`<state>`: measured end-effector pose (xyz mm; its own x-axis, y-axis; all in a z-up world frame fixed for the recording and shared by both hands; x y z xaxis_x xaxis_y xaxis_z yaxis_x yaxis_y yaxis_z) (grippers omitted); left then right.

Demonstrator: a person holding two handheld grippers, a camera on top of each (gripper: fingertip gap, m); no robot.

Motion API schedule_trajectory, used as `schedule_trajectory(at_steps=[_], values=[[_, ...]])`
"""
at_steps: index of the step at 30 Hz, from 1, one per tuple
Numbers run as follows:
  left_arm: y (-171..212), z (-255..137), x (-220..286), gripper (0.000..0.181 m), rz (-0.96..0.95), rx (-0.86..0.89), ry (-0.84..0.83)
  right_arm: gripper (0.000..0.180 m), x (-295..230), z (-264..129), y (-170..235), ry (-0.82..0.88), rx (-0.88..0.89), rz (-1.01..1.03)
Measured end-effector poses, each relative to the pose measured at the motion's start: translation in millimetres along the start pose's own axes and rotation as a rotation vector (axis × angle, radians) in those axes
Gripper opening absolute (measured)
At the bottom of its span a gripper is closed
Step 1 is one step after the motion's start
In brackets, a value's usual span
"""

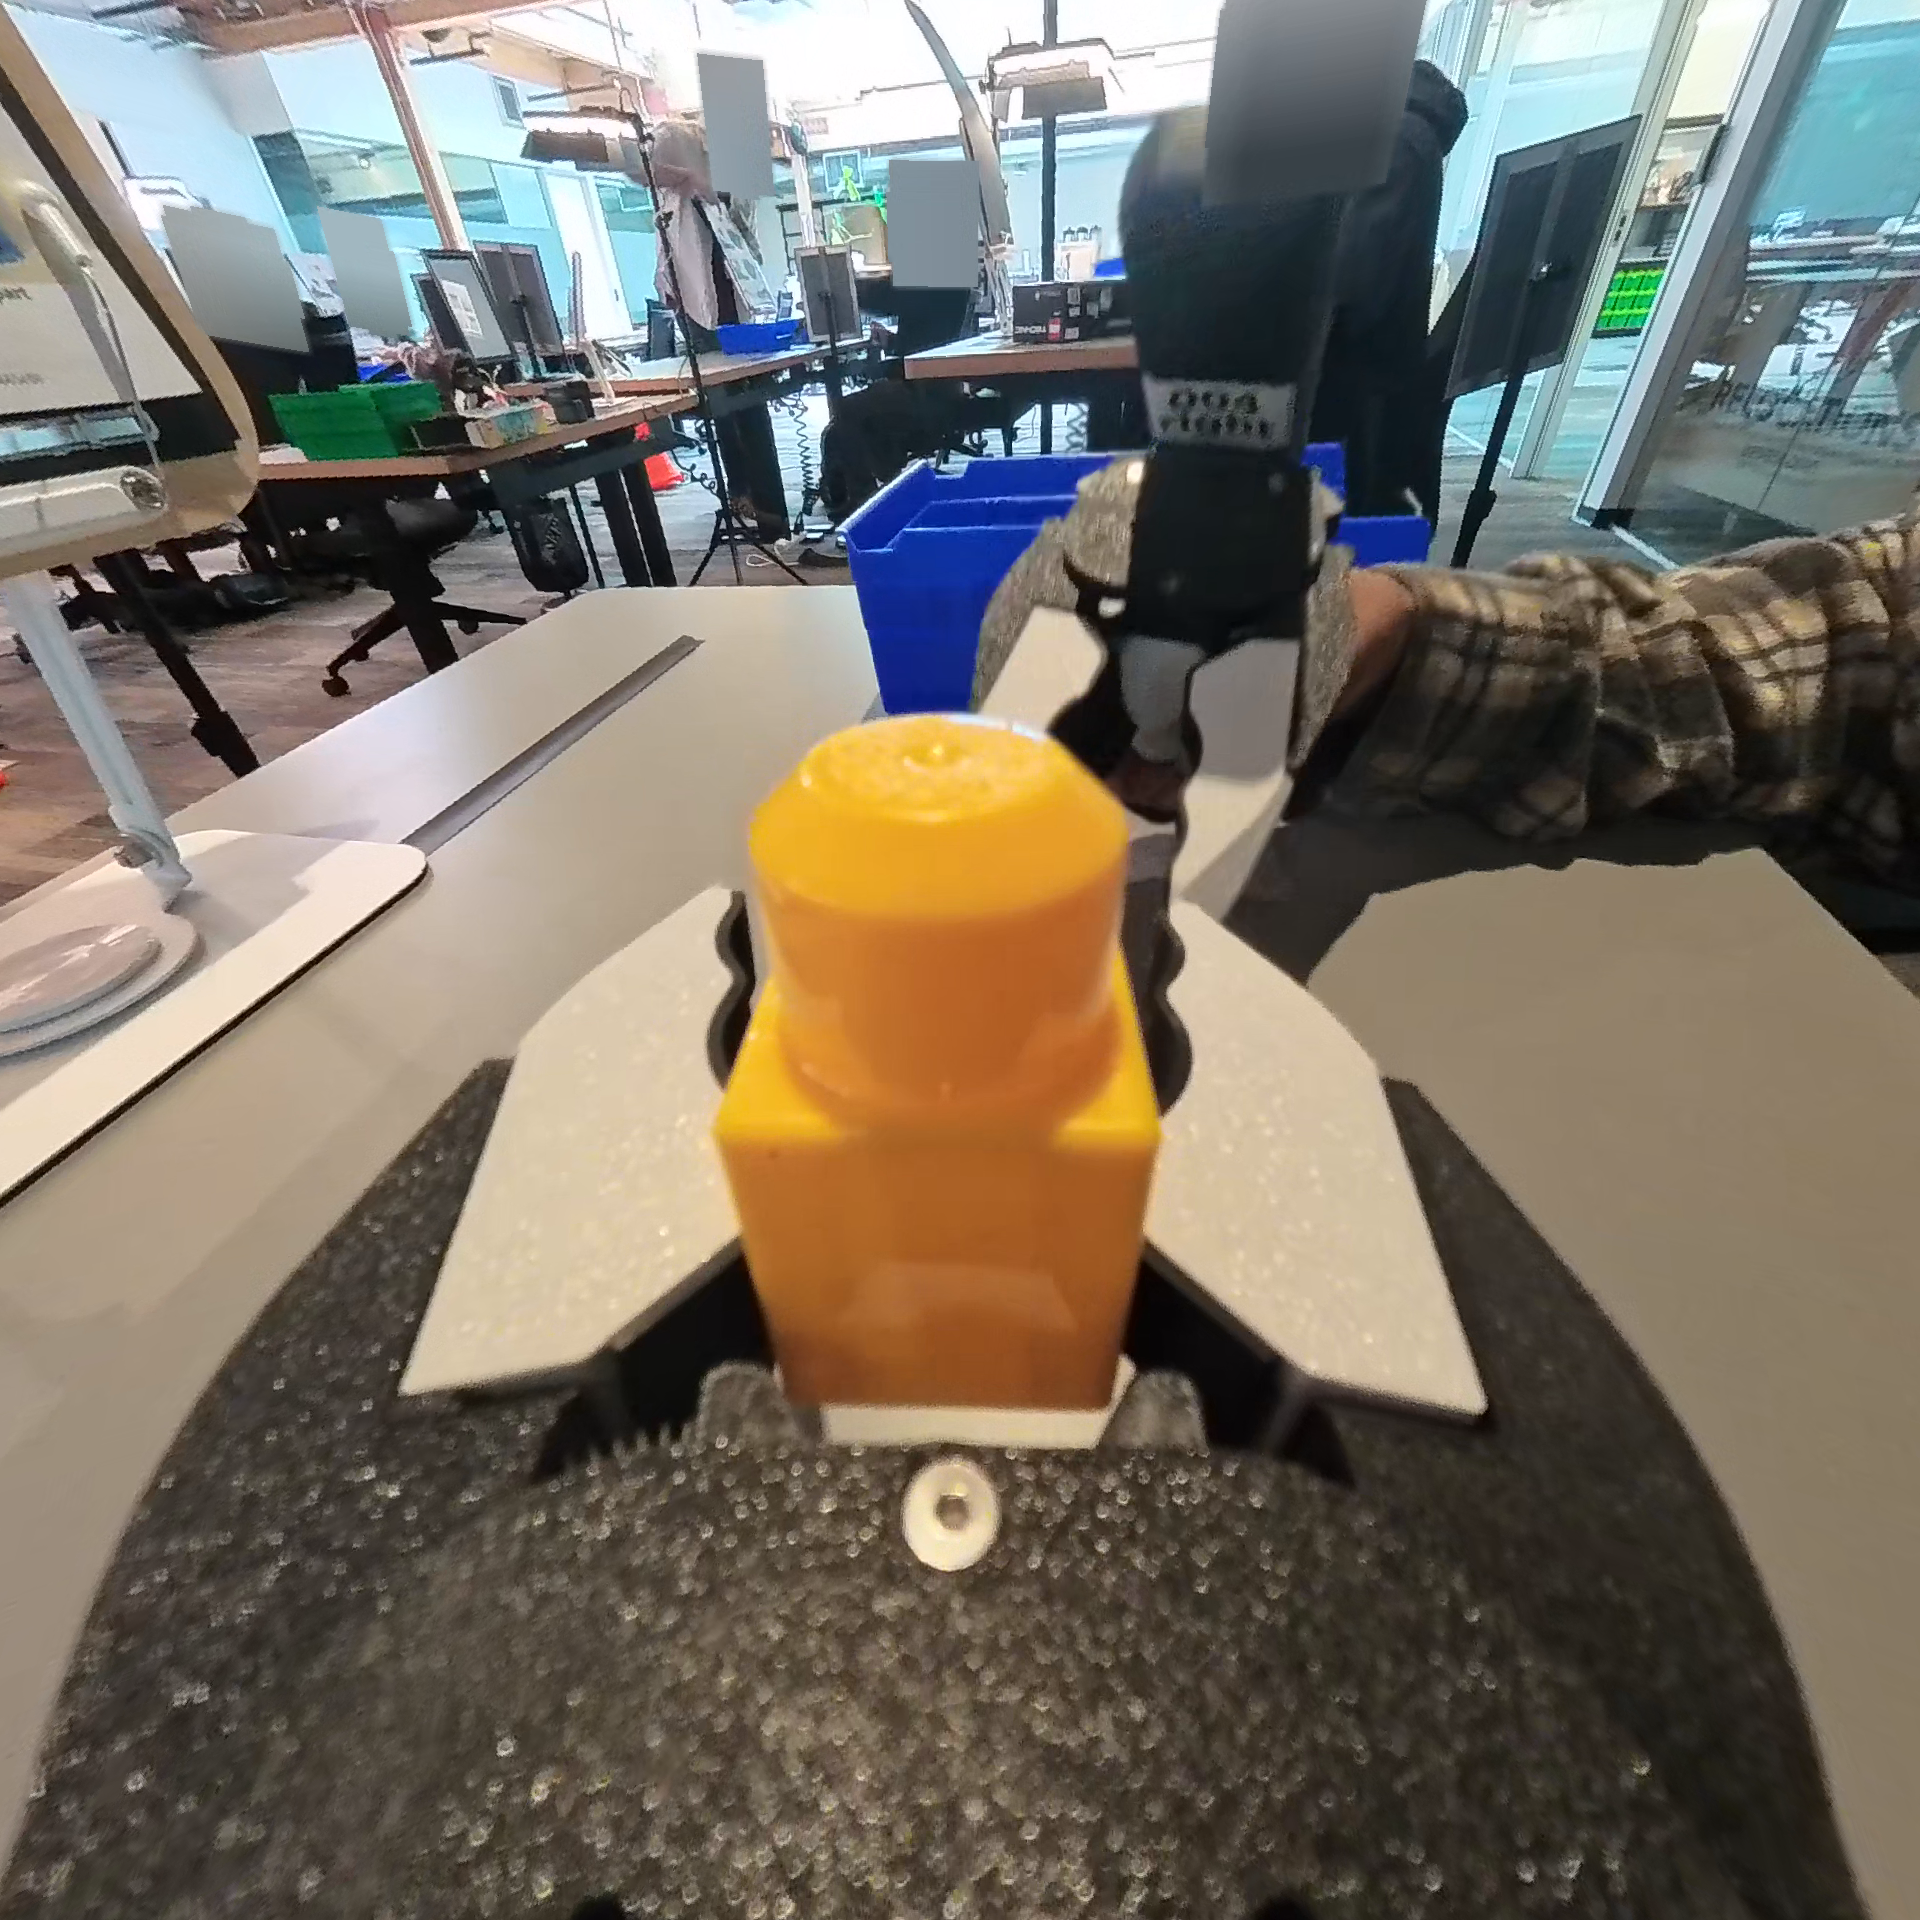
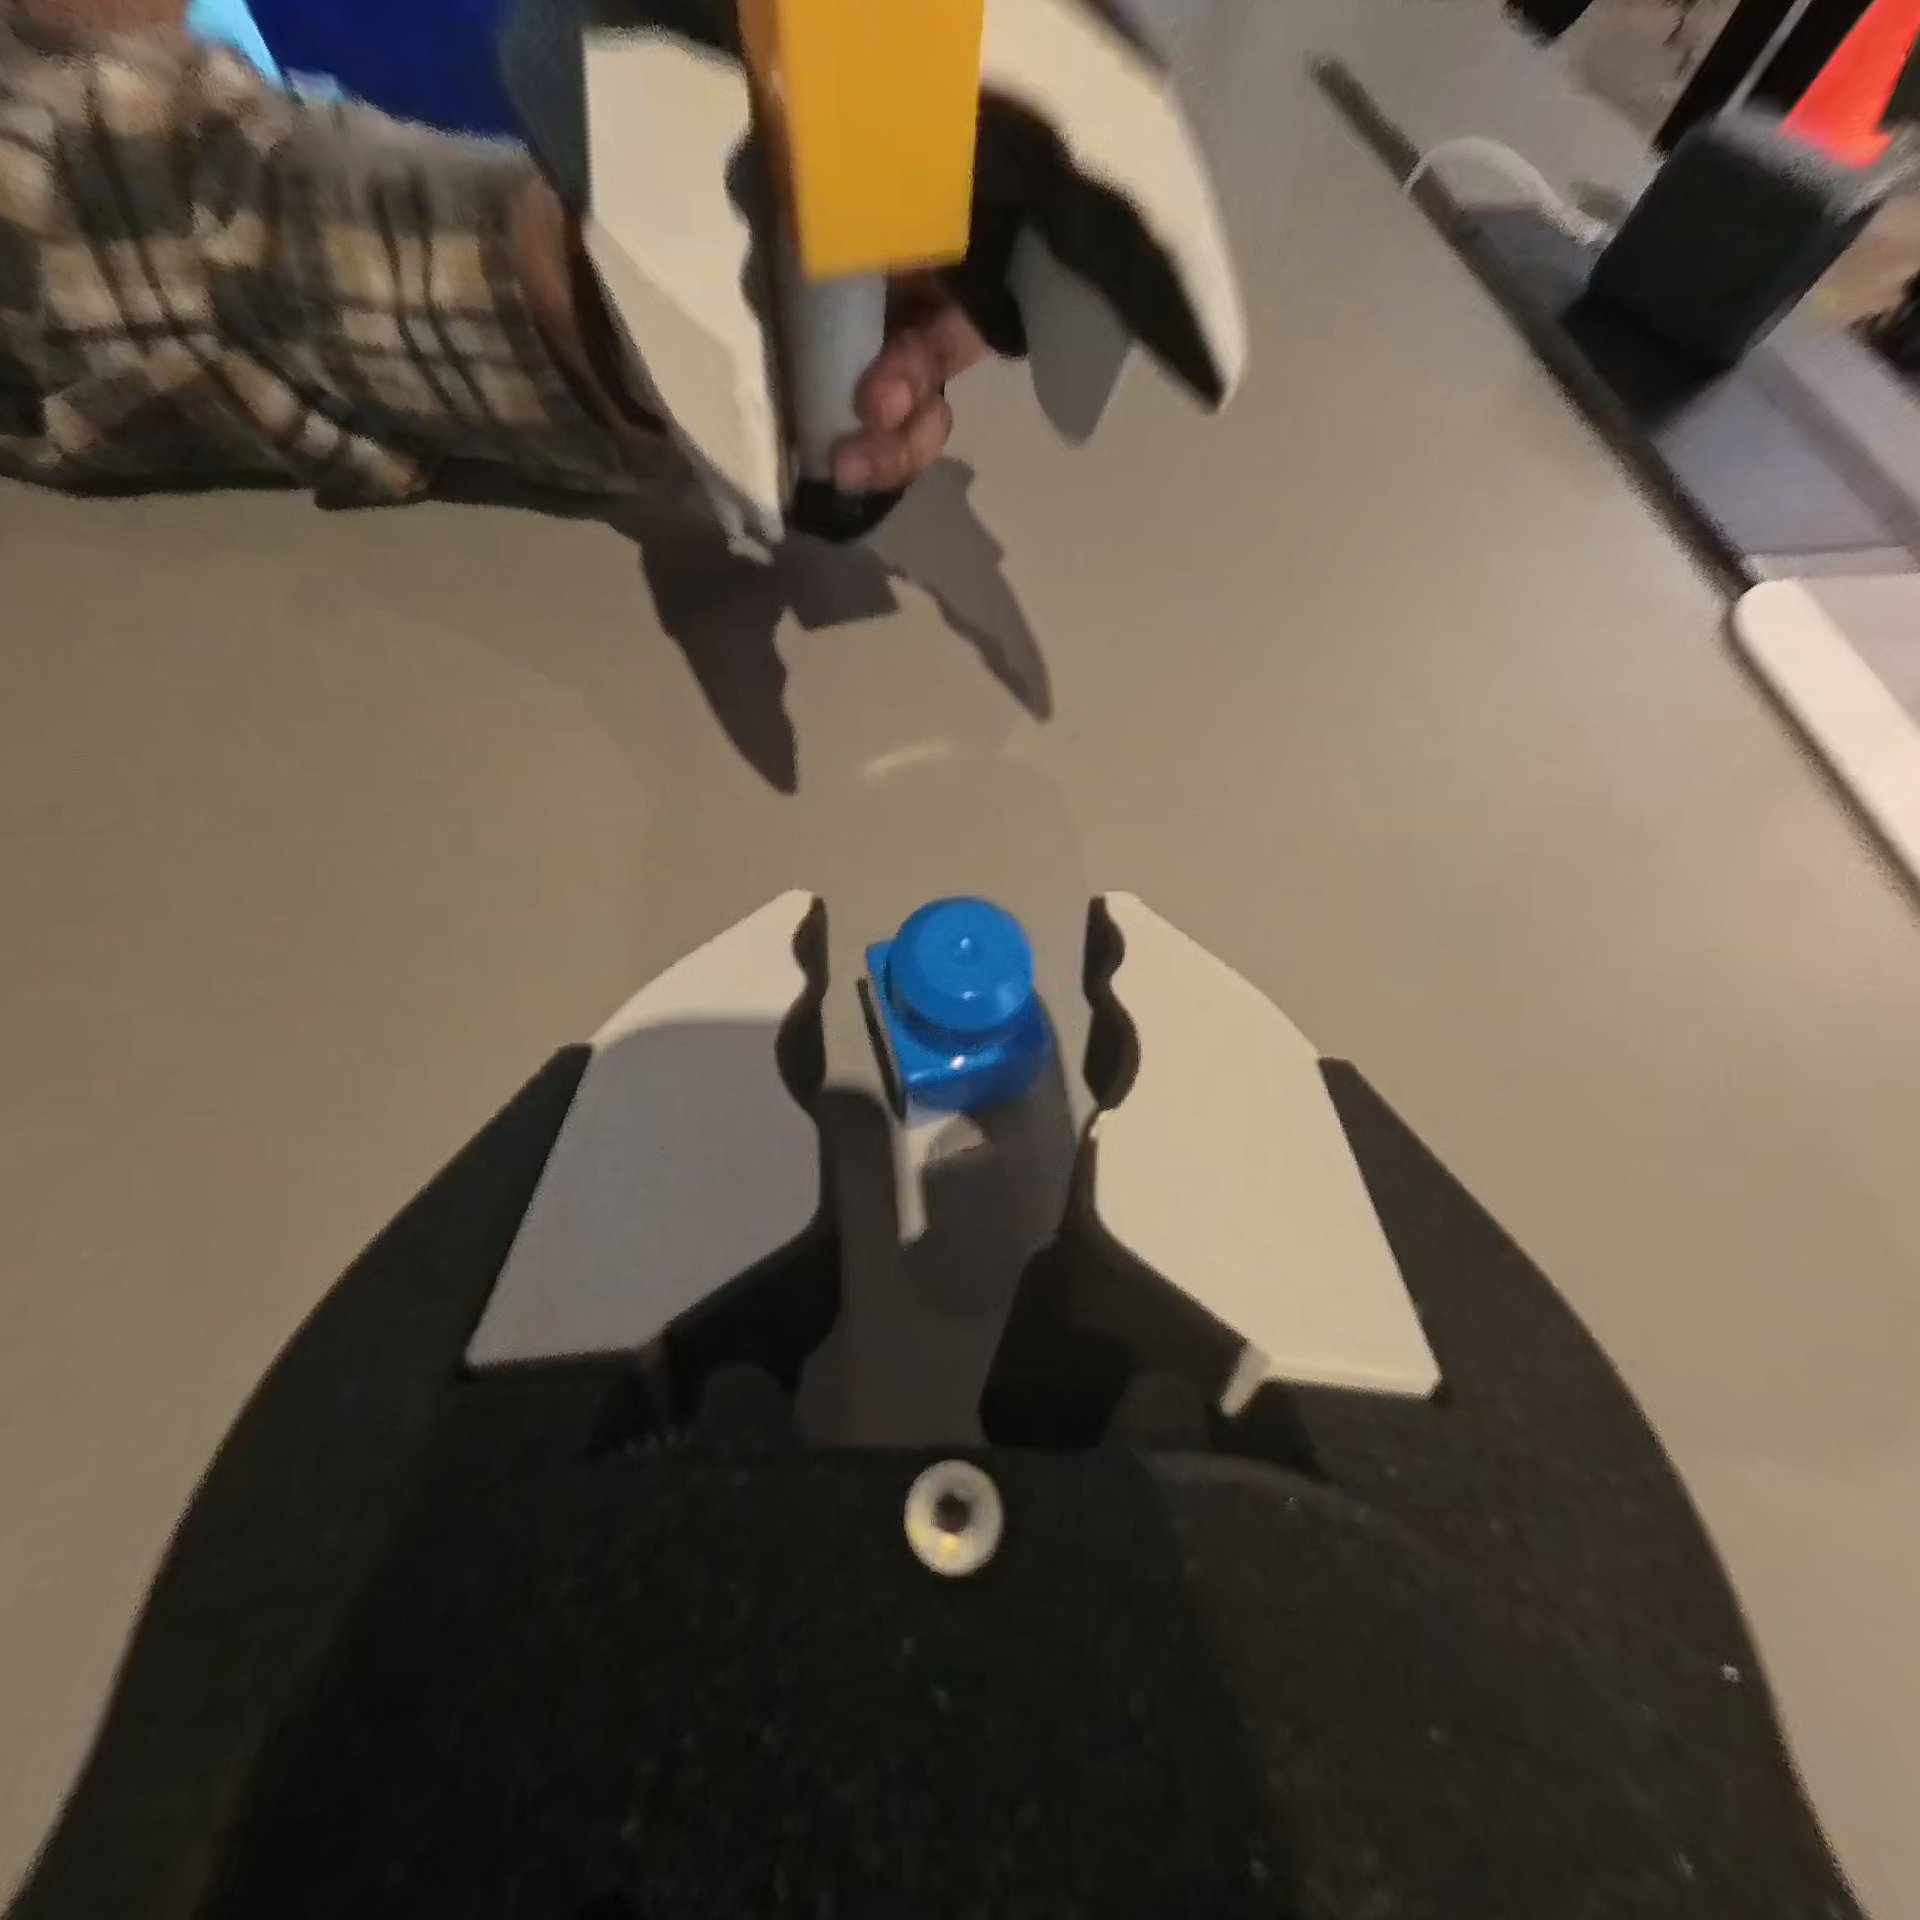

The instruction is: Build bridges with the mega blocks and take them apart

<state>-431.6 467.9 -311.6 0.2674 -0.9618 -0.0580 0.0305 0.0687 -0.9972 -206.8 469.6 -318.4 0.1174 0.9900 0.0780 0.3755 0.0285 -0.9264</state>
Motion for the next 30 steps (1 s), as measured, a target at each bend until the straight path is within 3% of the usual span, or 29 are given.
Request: schedule_trajectory(at_steps=[5,11,13,23,30], values=[[-0.2,-0.1,0.2,0.073,0.001,0.012,-0.018,0.04,25.4,-19.5,-59.1,0.032,0.122,-0.025],[1.8,-1.8,1.6,0.073,0.045,-0.009,-0.082,0.042,35.5,-15.8,-130.4,0.083,0.288,-0.123],[1.9,-3.8,1.3,0.073,0.057,0.0,-0.104,0.036,37.8,-12.5,-131.8,0.09,0.352,-0.094],[4.3,-3.7,5.3,0.073,0.109,-0.004,-0.13,0.033,59.6,-9.5,-92.2,0.093,0.307,0.108],[4.4,-4.5,3.5,0.073,0.091,-0.014,-0.154,0.033,62.2,2.4,-84.6,0.067,0.247,0.11]])
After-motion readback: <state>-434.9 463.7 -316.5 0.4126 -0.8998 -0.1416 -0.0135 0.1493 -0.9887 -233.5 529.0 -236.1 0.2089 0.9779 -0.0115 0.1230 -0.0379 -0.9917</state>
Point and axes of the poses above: each gripper's, where its closed fingertips meet, z out along the fingers, y out of its underside, x = y × z across the jaws, the point moved 10 cm from there along -z, back along the fingers, and after that the axes turned 9 degrees about x, right-handed, at the moved point
